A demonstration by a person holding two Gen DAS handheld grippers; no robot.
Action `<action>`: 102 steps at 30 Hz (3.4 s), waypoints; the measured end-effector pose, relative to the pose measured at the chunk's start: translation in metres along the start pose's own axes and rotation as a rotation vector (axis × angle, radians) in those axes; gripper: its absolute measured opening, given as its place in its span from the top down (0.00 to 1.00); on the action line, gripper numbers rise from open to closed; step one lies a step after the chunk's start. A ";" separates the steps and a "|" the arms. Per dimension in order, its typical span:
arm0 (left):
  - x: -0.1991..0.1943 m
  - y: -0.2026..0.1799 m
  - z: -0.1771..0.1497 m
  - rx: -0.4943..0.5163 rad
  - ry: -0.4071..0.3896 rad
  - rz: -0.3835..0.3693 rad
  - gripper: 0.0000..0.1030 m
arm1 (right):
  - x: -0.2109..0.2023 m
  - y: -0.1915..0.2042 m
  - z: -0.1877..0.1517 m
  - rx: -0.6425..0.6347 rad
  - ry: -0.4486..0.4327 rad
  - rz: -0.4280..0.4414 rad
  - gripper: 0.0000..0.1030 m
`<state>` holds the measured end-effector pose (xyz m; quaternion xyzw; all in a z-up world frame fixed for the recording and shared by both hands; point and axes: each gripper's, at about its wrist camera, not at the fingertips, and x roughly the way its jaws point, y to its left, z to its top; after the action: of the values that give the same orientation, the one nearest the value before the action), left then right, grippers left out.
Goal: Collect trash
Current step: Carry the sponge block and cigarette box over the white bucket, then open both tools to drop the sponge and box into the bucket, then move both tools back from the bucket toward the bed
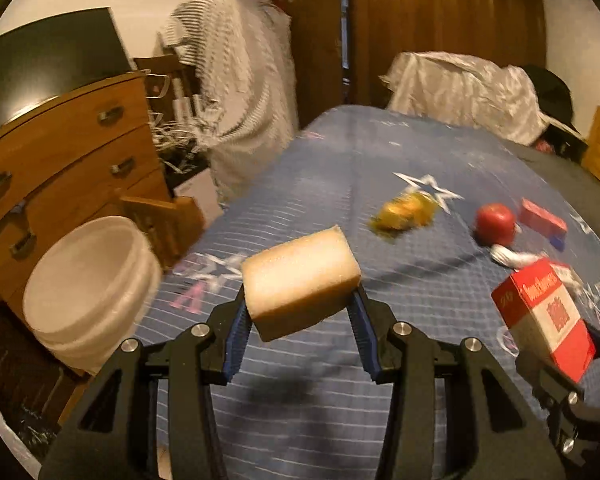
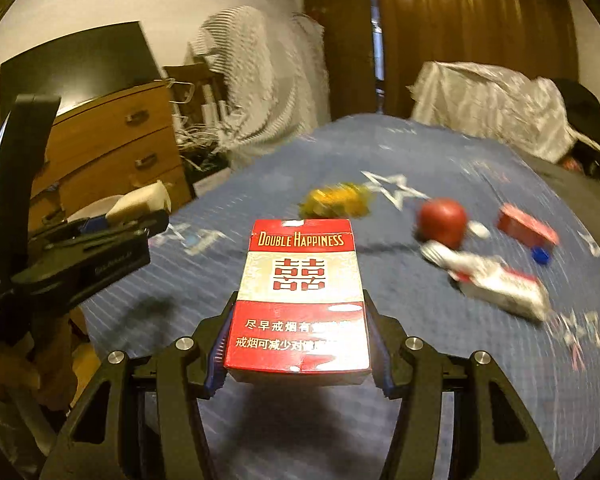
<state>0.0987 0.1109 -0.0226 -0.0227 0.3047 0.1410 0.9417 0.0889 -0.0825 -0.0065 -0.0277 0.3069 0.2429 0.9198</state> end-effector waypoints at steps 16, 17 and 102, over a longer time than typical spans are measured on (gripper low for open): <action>0.011 0.189 0.044 -0.153 -0.044 0.295 0.57 | 0.087 0.187 0.115 -0.217 0.038 0.238 0.44; 0.012 0.202 0.046 -0.164 -0.041 0.313 0.57 | 0.093 0.197 0.121 -0.223 0.044 0.250 0.44; 0.074 0.100 0.022 -0.035 0.119 -0.043 0.28 | 0.080 0.022 0.073 -0.112 -0.004 -0.080 0.32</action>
<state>0.1404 0.2286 -0.0438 -0.0538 0.3569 0.1245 0.9242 0.1745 -0.0140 0.0090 -0.0909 0.2895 0.2229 0.9264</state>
